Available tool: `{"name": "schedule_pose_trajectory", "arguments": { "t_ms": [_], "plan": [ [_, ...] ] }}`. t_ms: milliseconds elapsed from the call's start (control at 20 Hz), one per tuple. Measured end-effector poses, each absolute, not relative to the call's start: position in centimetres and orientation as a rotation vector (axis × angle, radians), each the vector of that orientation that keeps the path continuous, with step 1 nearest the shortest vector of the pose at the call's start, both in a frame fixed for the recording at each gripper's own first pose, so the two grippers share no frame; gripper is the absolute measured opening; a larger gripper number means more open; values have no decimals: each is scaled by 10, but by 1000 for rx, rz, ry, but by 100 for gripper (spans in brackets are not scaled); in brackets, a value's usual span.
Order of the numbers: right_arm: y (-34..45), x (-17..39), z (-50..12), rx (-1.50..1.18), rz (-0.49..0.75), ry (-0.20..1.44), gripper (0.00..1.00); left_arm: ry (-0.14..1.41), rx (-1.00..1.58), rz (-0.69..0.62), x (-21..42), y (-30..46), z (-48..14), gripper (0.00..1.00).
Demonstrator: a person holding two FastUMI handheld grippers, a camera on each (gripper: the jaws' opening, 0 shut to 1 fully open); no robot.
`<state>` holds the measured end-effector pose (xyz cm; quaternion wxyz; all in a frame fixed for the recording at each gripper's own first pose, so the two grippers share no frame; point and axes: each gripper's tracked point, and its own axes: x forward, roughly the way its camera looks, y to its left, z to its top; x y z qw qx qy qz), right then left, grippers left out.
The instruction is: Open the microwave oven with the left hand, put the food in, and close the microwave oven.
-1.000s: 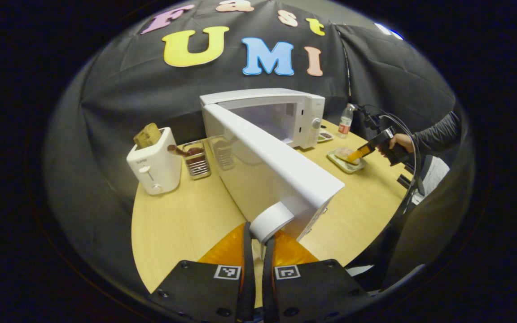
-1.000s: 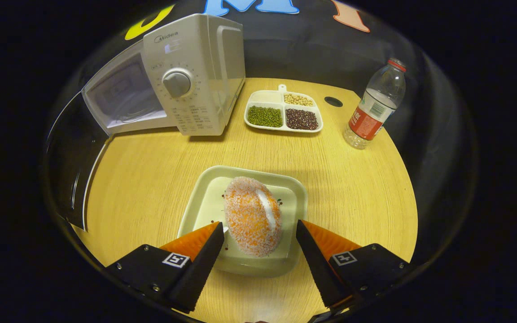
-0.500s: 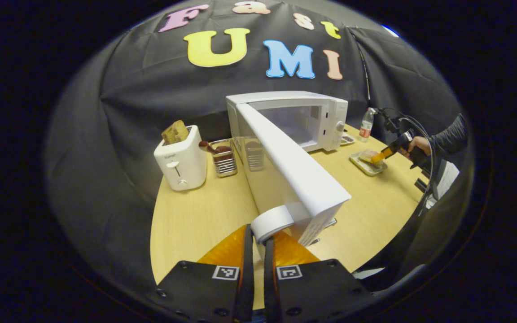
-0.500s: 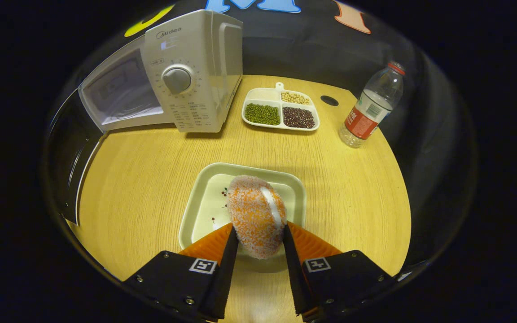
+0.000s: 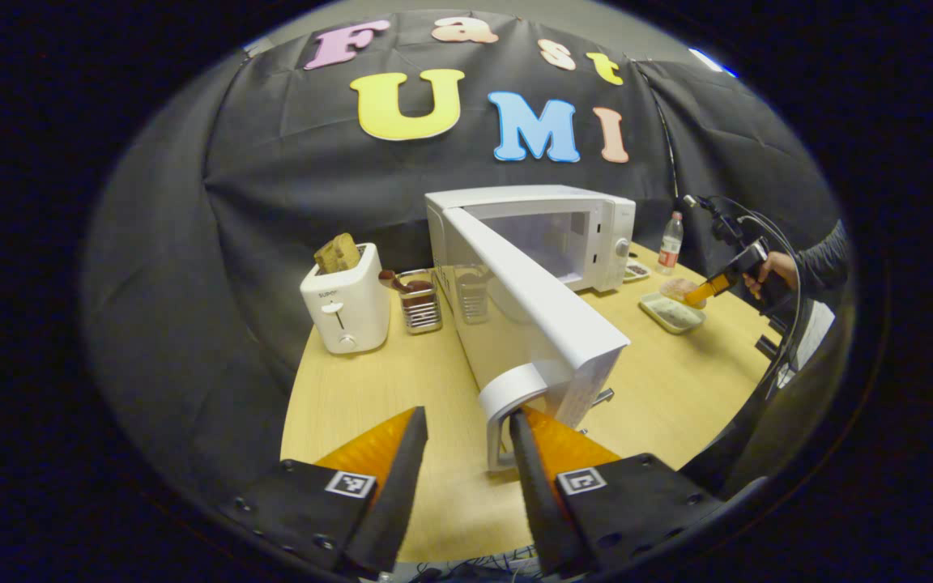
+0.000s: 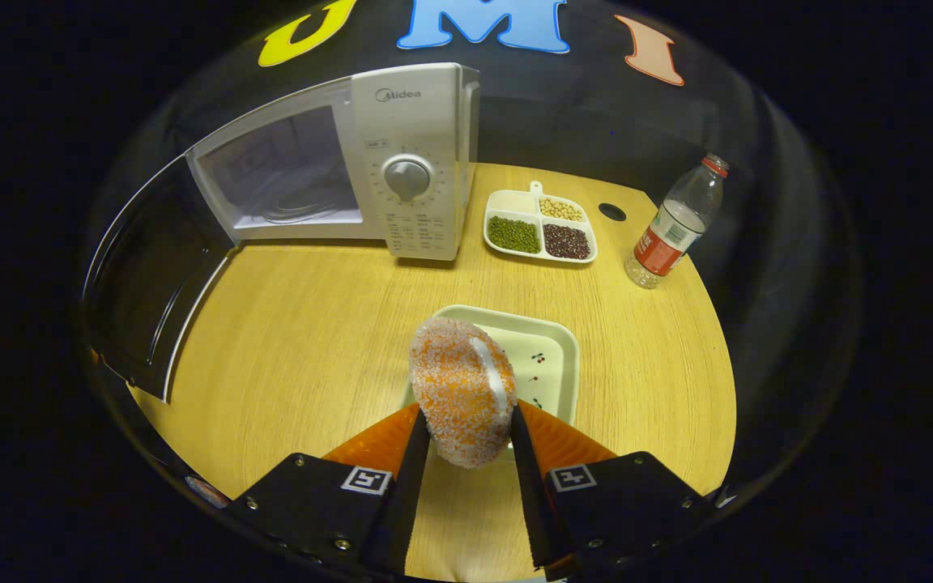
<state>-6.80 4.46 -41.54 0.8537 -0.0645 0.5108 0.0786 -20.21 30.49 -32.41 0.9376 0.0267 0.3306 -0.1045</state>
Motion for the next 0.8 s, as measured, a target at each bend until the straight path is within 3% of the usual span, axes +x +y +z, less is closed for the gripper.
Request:
{"name": "schedule_pose_trajectory", "arguments": {
  "t_ms": [100,650,800],
  "plan": [
    [59,-70,-405,-146,192,1052,56,631,26,-193,-207,305,-310,100],
    [146,-33,-337,-303,383,790,57,195,-78,-17,-185,270,-101,99],
    [168,-17,-322,-329,433,691,56,113,-95,5,-180,251,-59,94]
  ]
}}
